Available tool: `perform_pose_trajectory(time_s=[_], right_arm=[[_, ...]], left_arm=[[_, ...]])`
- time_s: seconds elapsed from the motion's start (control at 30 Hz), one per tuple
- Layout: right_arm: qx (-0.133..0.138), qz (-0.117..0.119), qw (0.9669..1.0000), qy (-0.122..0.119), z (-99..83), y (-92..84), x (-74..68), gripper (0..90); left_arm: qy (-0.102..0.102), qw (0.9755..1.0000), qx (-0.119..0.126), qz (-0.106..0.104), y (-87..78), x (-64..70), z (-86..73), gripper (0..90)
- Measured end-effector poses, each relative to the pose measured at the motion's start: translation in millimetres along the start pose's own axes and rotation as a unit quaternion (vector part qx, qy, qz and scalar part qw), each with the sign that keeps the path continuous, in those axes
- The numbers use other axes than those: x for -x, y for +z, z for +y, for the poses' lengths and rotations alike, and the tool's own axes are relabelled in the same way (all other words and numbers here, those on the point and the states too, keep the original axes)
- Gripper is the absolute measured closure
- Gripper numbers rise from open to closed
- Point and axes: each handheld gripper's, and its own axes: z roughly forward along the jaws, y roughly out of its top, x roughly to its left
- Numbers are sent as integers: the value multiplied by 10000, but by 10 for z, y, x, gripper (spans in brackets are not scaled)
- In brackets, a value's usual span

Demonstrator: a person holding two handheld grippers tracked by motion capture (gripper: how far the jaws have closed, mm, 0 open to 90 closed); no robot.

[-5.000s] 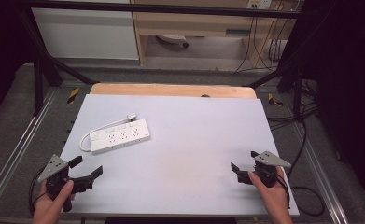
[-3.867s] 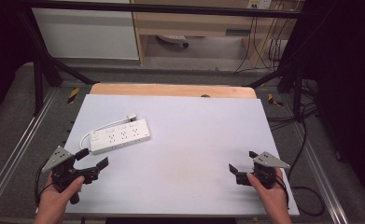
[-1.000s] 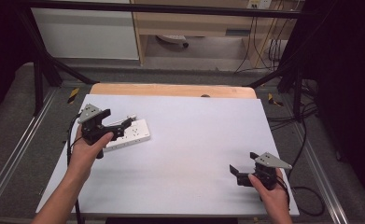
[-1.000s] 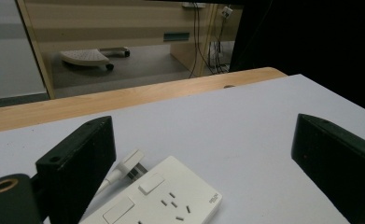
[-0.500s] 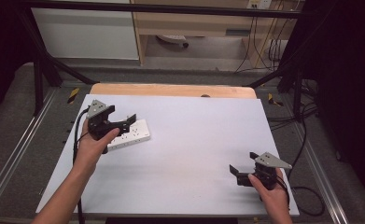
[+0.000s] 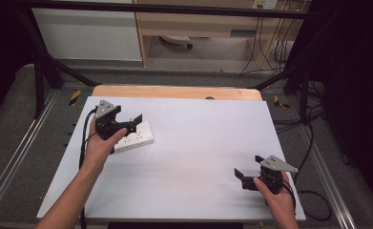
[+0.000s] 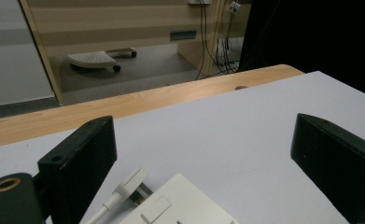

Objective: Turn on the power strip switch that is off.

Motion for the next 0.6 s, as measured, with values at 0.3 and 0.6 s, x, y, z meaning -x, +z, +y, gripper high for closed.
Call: perform_pose_trajectory(time_s=[0.3,0.6], right_arm=[[35,2,10000,19,3,-3,7,28],[32,6,10000,3,1,-6,15,28]], left_arm=[[-3,10000,-17,49,108,-18,-20,69],[-131,9999,-100,38,183,-61,-54,73]])
